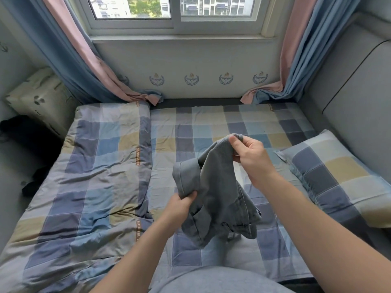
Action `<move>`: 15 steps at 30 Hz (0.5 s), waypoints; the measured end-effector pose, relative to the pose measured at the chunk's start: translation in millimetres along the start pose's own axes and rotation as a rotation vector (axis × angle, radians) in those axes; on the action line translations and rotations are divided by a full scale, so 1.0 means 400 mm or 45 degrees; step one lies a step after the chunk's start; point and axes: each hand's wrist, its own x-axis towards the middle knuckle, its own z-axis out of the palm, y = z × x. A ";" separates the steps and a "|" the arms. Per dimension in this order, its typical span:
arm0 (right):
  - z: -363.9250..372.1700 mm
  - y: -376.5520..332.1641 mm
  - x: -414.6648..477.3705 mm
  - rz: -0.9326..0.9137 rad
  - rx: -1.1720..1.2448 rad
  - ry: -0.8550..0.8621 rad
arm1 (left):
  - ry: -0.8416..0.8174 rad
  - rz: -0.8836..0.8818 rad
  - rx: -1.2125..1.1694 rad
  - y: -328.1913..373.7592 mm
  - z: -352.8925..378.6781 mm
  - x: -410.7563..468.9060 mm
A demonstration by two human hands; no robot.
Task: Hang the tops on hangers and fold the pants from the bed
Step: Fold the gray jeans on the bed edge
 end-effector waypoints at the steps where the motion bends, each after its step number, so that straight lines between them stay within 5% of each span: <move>1: -0.006 0.007 -0.001 0.025 -0.021 -0.011 | 0.021 0.053 -0.050 0.019 -0.004 -0.001; 5: -0.035 0.056 -0.019 0.064 -0.191 -0.085 | 0.025 0.142 -0.327 0.098 -0.016 -0.010; 11: -0.033 0.196 -0.110 0.303 -0.595 -0.557 | 0.078 -0.036 -0.561 0.161 -0.040 -0.007; 15: 0.022 0.270 -0.170 0.417 -0.457 -0.808 | 0.110 -0.118 -0.661 0.184 -0.051 -0.008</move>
